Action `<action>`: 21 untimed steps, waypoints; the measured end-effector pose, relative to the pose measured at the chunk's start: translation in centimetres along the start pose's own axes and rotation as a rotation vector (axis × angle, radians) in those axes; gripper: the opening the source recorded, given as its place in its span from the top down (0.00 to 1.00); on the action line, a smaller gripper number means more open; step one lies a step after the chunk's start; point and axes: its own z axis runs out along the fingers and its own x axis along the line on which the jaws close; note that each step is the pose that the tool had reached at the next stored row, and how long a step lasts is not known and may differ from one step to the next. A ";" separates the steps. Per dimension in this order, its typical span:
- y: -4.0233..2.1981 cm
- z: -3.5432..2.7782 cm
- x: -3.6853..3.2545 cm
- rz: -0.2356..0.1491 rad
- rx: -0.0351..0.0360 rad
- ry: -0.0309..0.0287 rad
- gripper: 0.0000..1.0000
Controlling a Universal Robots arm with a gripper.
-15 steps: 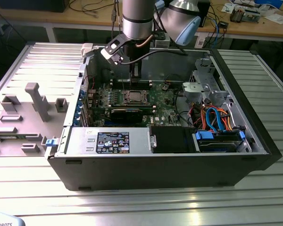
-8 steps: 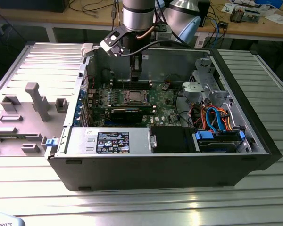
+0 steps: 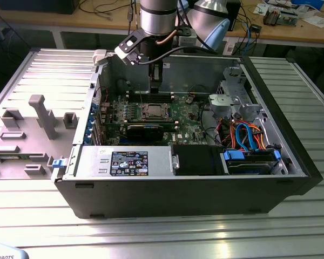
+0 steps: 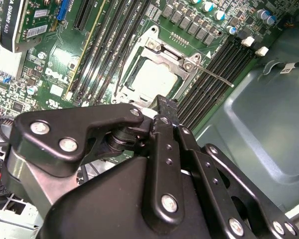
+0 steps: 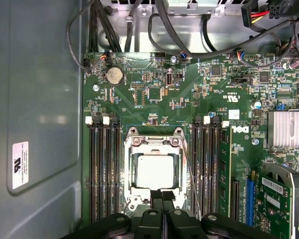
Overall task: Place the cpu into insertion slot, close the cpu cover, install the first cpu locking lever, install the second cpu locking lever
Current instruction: 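Install the first cpu locking lever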
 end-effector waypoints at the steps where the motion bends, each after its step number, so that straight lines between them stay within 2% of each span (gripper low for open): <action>1: 0.00 0.00 0.00 0.000 0.0000 0.0000 0.89; 7: 0.00 0.00 0.00 -0.001 -0.0001 0.0000 0.89; 8: 0.00 0.00 0.00 -0.011 0.0001 0.0000 0.89; 9: 0.00 0.00 -0.01 -0.069 0.0009 0.0002 0.89; 14: 0.00 0.00 -0.01 -0.174 0.0025 0.0007 0.89; 21: -0.02 0.01 -0.01 -0.294 0.0043 0.0014 0.89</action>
